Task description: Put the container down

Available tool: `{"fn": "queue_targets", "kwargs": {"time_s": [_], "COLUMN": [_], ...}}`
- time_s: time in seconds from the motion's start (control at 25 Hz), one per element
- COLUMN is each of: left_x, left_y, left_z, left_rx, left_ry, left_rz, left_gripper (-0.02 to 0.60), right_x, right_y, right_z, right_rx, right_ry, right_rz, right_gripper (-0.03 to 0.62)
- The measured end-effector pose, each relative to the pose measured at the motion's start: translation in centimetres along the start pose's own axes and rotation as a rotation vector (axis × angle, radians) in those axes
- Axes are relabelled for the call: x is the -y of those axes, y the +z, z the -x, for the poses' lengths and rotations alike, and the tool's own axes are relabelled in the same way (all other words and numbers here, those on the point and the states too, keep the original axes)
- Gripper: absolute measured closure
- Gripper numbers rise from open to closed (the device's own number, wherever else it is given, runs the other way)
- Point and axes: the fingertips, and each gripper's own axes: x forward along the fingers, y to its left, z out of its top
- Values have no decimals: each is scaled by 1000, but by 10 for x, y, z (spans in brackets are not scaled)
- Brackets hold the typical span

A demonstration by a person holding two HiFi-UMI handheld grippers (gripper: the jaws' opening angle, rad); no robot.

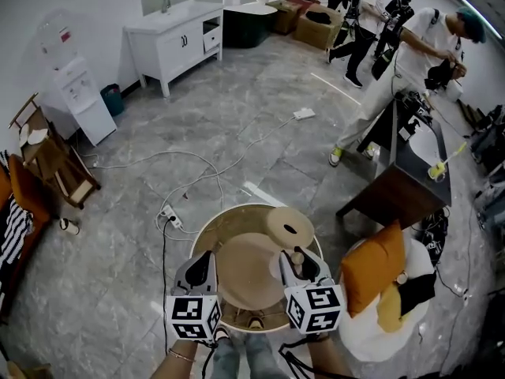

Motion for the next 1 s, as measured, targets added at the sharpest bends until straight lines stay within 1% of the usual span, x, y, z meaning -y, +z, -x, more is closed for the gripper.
{"fn": "queue_targets", "kwargs": {"time_s": [0.24,0.52,0.64,1.0], "left_x": [-13,-27,-32,-45], "left_y": [-52,-116,-143,-218], "left_z": [-24,-46,-52,-56], "left_rx": [-66,-119,-136,-183], "left_ry": [18,38,40,58], "left_rz": [19,49,53,114], "left_gripper": [584,584,584,584], "right_x": [12,24,25,23], "right_y": [-45,-106,-136,-209], "right_z": [-28,-56,-65,-78], "right_rx": [-46,-102,-125,-166], "right_ry": [4,-4,-8,-20], "right_rz": [-38,-66,-78,-121], "right_gripper": [462,462,462,462]}}
